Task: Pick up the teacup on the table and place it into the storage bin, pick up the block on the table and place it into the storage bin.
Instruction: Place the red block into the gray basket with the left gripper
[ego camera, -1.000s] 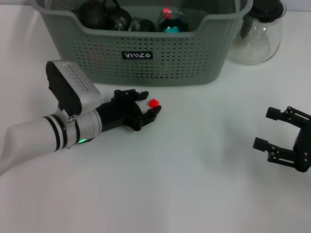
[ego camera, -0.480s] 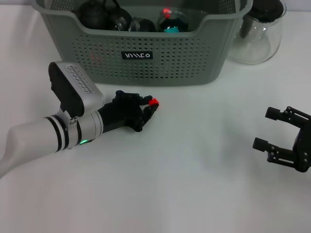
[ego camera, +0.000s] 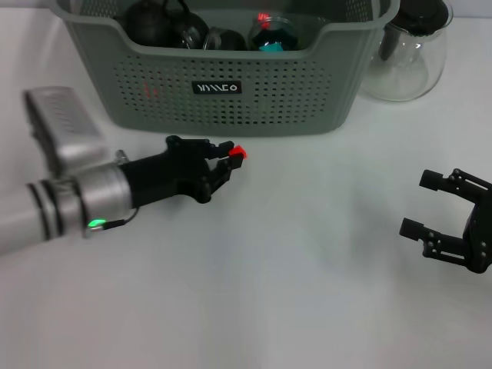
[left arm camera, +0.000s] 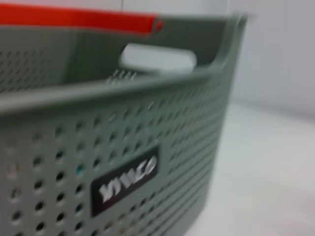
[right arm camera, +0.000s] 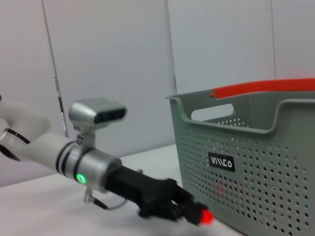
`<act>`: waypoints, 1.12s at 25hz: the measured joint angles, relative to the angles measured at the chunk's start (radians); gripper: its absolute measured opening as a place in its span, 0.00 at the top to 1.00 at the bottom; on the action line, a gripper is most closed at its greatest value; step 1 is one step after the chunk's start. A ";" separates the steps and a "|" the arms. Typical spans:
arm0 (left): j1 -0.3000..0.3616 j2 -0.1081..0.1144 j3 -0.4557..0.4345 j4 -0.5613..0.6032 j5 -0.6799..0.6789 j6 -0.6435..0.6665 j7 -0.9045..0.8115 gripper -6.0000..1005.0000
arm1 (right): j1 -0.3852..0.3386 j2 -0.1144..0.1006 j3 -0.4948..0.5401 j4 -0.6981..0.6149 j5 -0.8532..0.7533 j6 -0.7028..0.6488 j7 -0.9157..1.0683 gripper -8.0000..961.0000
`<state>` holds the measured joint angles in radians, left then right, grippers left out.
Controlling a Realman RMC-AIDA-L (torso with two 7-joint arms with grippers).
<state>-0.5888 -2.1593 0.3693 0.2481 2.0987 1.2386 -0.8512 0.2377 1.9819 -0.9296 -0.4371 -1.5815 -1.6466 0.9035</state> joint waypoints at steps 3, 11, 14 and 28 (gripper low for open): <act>0.034 0.027 0.026 0.091 -0.009 0.259 -0.127 0.81 | 0.002 0.000 0.000 0.000 0.000 -0.001 0.000 0.11; -0.072 0.057 -0.067 0.339 -0.221 0.640 -0.591 0.81 | 0.018 0.001 0.000 0.000 0.000 -0.002 0.000 0.11; -0.172 0.075 0.023 0.452 -0.192 0.456 -0.831 0.81 | 0.024 0.002 0.000 0.000 0.000 -0.002 0.000 0.11; -0.289 0.123 0.466 0.521 0.108 -0.133 -1.335 0.80 | 0.051 0.011 0.012 0.001 0.000 -0.001 0.001 0.11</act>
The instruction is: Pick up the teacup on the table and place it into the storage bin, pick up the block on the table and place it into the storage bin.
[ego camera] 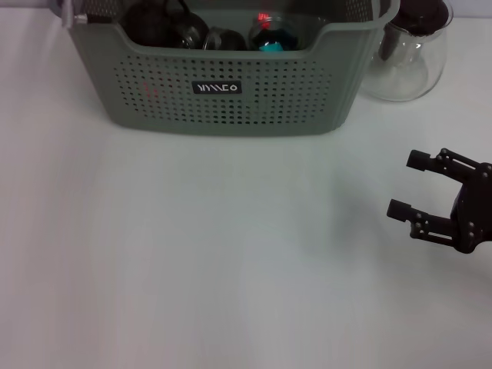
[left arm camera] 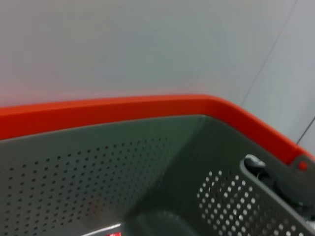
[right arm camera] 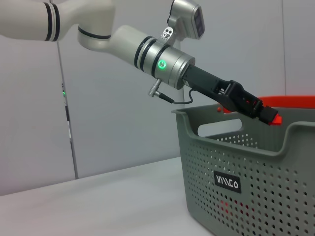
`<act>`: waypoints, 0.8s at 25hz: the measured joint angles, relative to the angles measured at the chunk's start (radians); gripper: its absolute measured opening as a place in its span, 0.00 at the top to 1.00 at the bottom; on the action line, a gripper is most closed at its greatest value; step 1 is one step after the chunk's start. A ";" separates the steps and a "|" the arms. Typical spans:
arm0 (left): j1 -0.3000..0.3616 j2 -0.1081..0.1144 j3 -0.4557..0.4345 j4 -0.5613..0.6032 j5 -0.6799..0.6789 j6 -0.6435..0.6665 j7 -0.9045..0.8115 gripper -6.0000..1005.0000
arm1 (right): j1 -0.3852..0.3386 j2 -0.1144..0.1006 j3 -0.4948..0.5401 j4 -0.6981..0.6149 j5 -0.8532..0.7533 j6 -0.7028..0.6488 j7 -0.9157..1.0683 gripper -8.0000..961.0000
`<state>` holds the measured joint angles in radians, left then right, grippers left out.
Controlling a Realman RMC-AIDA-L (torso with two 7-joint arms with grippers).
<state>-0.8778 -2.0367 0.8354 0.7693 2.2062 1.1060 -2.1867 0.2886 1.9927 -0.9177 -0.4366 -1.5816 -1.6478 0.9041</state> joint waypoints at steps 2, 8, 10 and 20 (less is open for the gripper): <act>0.020 -0.008 -0.019 0.035 -0.025 0.016 0.000 0.77 | 0.000 0.000 0.001 0.000 0.000 0.000 0.001 0.11; 0.144 -0.030 -0.143 0.148 -0.309 0.203 0.119 0.65 | 0.000 0.003 0.021 0.008 0.002 0.000 0.002 0.11; 0.185 -0.032 -0.219 0.125 -0.427 0.329 0.230 0.62 | 0.000 0.007 0.051 0.017 0.005 -0.004 0.006 0.11; 0.373 -0.082 -0.299 -0.011 -0.171 0.767 0.824 0.16 | 0.020 0.065 0.151 0.028 -0.045 0.001 0.016 0.11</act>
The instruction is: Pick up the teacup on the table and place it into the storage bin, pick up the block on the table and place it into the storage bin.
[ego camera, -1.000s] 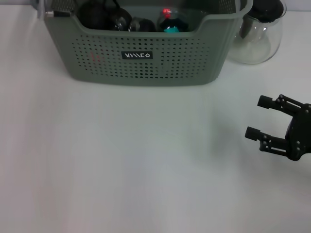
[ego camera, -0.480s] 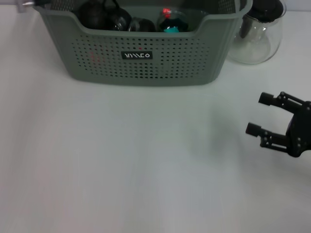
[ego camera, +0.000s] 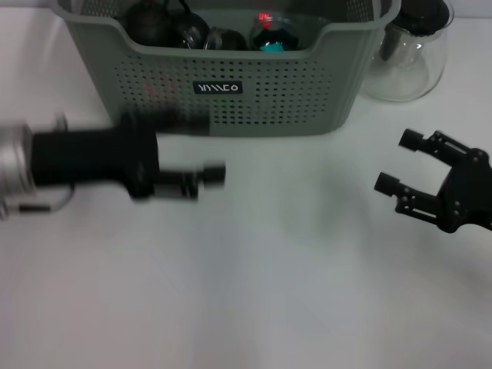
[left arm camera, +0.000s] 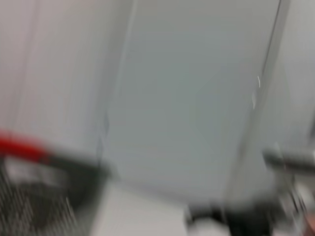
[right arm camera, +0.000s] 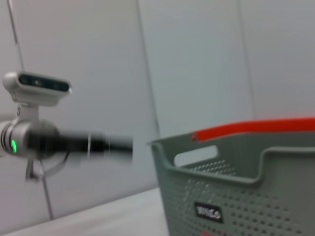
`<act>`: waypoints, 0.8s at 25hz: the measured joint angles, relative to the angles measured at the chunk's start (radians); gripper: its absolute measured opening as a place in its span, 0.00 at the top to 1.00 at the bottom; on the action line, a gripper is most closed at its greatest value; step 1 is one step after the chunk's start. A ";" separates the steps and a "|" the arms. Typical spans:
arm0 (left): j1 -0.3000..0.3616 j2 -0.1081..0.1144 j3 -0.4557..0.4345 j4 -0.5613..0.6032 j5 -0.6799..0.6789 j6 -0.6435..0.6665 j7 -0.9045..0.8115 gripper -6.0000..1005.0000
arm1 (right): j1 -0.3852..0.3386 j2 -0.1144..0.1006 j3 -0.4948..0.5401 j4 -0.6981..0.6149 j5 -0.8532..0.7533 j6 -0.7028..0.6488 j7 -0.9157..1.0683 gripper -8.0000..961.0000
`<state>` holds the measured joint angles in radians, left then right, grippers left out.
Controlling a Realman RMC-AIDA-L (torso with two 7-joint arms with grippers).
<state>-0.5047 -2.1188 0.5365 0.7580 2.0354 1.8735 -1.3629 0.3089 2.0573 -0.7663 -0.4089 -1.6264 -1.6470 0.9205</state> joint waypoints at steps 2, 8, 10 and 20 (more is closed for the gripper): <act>0.011 -0.011 0.011 -0.039 0.086 -0.042 0.013 0.14 | 0.008 0.003 0.000 0.005 -0.019 0.012 0.001 0.11; 0.012 -0.005 -0.049 -0.179 0.128 -0.160 0.056 0.13 | 0.029 0.020 -0.003 0.010 -0.044 0.081 0.075 0.11; 0.008 -0.005 -0.048 -0.199 0.136 -0.164 0.098 0.12 | 0.046 0.020 -0.007 0.013 -0.081 0.095 0.103 0.11; -0.004 -0.009 -0.017 -0.231 0.157 -0.138 0.190 0.12 | 0.084 0.038 -0.012 0.040 -0.178 0.081 0.054 0.10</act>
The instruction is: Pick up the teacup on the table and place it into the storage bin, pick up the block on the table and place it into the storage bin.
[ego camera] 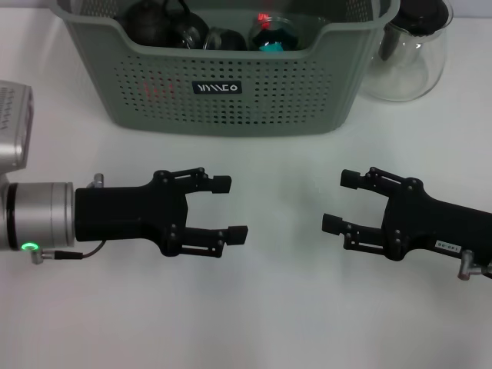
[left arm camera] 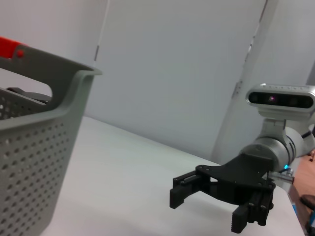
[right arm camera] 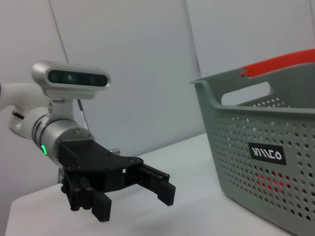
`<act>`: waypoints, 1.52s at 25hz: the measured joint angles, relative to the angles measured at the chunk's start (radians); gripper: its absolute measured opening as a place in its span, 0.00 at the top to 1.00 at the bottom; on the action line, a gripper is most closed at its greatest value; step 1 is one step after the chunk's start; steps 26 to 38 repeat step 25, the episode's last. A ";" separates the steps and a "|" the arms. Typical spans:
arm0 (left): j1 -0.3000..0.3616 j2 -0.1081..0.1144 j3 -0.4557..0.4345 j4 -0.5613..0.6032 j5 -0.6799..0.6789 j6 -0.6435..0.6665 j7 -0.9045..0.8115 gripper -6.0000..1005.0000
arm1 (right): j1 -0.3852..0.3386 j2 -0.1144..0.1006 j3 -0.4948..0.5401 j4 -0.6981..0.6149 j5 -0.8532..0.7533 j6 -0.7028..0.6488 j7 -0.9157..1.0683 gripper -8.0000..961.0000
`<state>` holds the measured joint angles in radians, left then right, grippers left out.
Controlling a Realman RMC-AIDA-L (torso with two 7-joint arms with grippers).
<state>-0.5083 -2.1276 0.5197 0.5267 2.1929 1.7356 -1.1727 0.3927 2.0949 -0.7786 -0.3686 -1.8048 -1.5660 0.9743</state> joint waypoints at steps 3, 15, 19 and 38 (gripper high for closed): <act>-0.002 -0.002 0.014 -0.002 0.002 0.002 0.009 0.12 | 0.000 -0.002 -0.003 0.002 0.000 -0.014 -0.006 0.10; -0.003 -0.008 0.020 -0.013 0.002 0.046 0.224 0.12 | 0.001 -0.005 -0.016 -0.007 -0.052 -0.014 -0.182 0.11; -0.004 -0.008 0.023 -0.013 0.005 0.044 0.229 0.12 | 0.003 -0.003 -0.013 -0.008 -0.046 -0.013 -0.205 0.11; 0.000 -0.009 0.023 -0.013 0.007 0.038 0.231 0.12 | 0.005 -0.001 -0.004 -0.007 -0.043 -0.012 -0.207 0.11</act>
